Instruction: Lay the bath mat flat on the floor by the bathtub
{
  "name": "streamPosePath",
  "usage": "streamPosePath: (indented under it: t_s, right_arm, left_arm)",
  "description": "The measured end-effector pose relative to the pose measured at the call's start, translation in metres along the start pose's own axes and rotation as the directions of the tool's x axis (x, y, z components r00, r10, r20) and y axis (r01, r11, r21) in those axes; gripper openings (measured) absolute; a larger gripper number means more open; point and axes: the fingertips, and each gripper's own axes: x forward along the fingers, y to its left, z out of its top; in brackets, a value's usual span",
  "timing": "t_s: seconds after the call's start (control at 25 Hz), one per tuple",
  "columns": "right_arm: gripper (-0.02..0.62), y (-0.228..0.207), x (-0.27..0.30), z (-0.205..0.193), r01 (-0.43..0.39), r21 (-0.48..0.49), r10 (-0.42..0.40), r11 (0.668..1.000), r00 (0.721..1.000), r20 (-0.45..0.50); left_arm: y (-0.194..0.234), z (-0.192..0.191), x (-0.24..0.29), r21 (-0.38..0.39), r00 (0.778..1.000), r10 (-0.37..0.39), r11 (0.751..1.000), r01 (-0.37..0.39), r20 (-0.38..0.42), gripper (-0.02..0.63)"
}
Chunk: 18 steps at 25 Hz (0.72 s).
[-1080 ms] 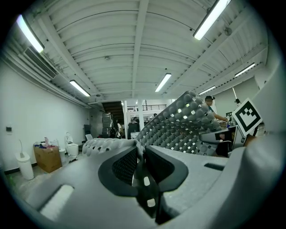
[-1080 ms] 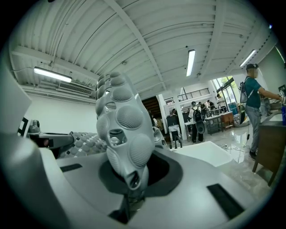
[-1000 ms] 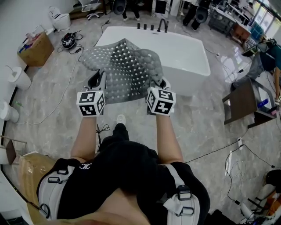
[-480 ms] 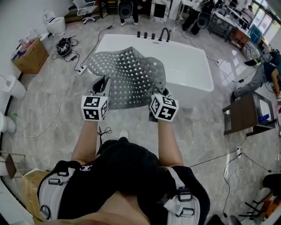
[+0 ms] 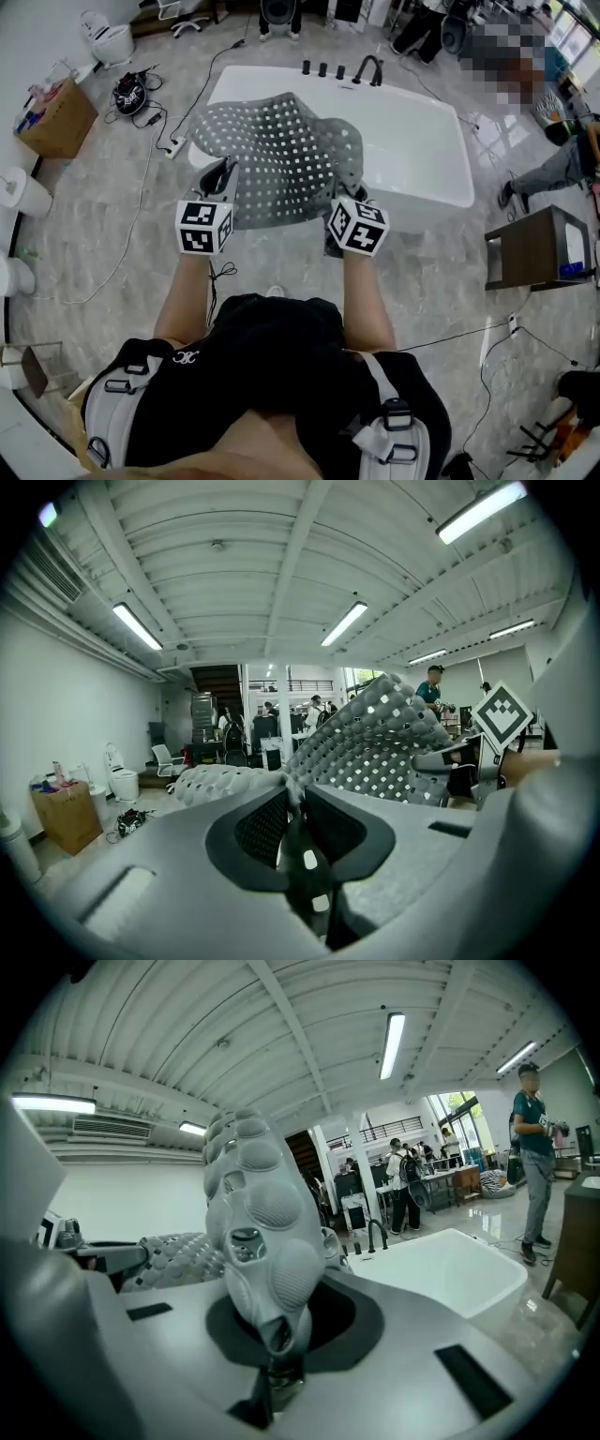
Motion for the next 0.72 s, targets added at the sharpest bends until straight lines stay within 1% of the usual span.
streamPosePath:
  t_s: [0.12, 0.2, 0.28, 0.4, 0.56, 0.72]
  right_arm:
    - [0.021, -0.003, 0.024, -0.009, 0.01, 0.009, -0.01, 1.0, 0.999, -0.043]
    - [0.021, -0.01, 0.031, -0.018, 0.01, 0.002, -0.01, 1.0, 0.997, -0.08]
    - [0.021, -0.021, 0.039, -0.026, 0.01, -0.001, -0.01, 1.0, 0.993, -0.122]
    - [0.021, -0.038, 0.053, -0.041, 0.01, 0.012, -0.008, 1.0, 0.982, -0.189]
    - [0.021, -0.051, 0.068, -0.085, 0.019, 0.054, -0.002, 0.998, 0.957, -0.291]
    - [0.021, -0.065, 0.072, -0.141, 0.028, 0.099, 0.015, 0.995, 0.914, -0.406]
  left_arm:
    - [0.009, -0.011, 0.024, -0.012, 0.999, -0.018, 1.0, 0.017, -0.037, 0.055]
    - [0.006, -0.02, 0.034, -0.03, 0.998, -0.024, 0.999, 0.022, -0.061, 0.055]
    - [0.005, -0.028, 0.046, -0.037, 0.996, -0.016, 0.999, 0.013, -0.088, 0.055]
    - [0.004, -0.047, 0.063, -0.047, 0.988, -0.016, 0.999, 0.009, -0.151, 0.057]
    - [0.015, -0.096, 0.074, -0.067, 0.967, -0.01, 0.998, -0.007, -0.256, 0.058]
    - [0.012, -0.145, 0.077, -0.066, 0.927, -0.017, 0.998, -0.008, -0.374, 0.06]
